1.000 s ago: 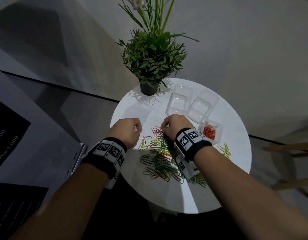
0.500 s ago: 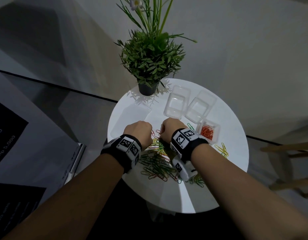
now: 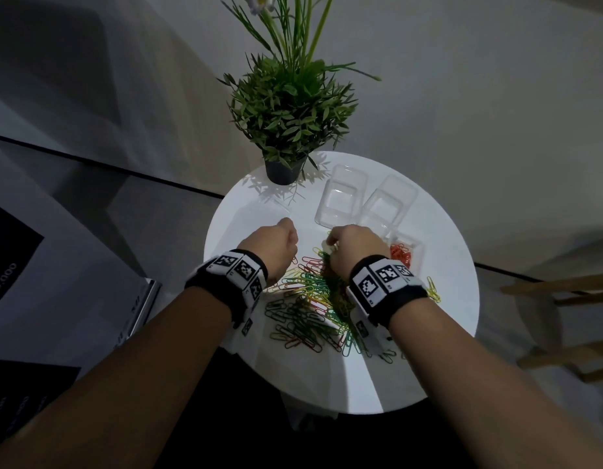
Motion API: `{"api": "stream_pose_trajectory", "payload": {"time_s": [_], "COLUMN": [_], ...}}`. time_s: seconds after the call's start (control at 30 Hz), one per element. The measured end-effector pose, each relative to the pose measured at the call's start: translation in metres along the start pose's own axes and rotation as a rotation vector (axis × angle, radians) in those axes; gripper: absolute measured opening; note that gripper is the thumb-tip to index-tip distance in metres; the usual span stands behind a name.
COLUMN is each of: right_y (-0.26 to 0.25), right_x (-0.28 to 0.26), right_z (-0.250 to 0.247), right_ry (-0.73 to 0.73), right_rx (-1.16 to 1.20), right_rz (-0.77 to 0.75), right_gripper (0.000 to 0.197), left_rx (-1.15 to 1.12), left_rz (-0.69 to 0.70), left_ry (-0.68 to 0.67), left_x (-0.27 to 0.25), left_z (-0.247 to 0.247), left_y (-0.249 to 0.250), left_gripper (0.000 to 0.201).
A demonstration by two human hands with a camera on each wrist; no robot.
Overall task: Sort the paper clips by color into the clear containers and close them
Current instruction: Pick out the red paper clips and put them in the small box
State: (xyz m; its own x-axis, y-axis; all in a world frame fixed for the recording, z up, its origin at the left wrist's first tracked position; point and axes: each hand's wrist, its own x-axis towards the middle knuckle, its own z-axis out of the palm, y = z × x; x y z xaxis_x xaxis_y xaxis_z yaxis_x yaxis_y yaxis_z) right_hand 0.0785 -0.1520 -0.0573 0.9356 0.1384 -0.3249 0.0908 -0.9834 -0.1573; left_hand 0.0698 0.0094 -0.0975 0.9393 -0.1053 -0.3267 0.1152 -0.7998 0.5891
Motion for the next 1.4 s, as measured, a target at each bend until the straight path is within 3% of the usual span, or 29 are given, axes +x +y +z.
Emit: {"api": "stream_pose_trajectory", "payload": {"time_s": [0.23, 0.43, 0.6, 0.83, 0.97, 1.2, 1.3, 1.4], "right_y": [-0.019, -0.023, -0.023, -0.014, 0.003, 0.012, 0.006, -0.006], "right_x": [0.012, 0.021, 0.027, 0.022, 0.015, 0.01, 0.01, 0.009], "right_z": [0.019, 0.017, 0.018, 0.02, 0.012, 0.011, 0.01, 0.012], "right_ry": [-0.045, -0.112, -0.198, -0.14, -0.048, -0.036, 0.002, -0.033], "right_rx": [-0.131, -0.14, -0.135, -0.081, -0.029, -0.013, -0.038, -0.066], "right_rz": [-0.111, -0.097, -0.097, -0.094, -0.011, 0.05, 0.02, -0.082], "right_gripper": [0.017, 0.011, 0.01, 0.012, 0.013, 0.019, 0.019, 0.012], "left_rx": [0.368, 0.34, 0.388, 0.548, 0.617, 0.61, 0.445, 0.259], "left_rz": [0.049, 0.121, 0.135, 0.206, 0.235, 0.213, 0.153, 0.114], "left_ry": [-0.028, -0.011, -0.008, -0.036, -0.078, -0.133, -0.143, -0.158], "left_x": [0.01, 0.008, 0.01, 0.015, 0.015, 0.013, 0.013, 0.013], "left_z": [0.007, 0.004, -0.001, -0.006, -0.003, 0.002, 0.001, 0.001], "left_y": [-0.002, -0.005, 0.001, 0.011, 0.008, 0.004, 0.002, 0.001], "left_gripper": [0.014, 0.01, 0.024, 0.01, 0.011, 0.01, 0.003, 0.015]}}
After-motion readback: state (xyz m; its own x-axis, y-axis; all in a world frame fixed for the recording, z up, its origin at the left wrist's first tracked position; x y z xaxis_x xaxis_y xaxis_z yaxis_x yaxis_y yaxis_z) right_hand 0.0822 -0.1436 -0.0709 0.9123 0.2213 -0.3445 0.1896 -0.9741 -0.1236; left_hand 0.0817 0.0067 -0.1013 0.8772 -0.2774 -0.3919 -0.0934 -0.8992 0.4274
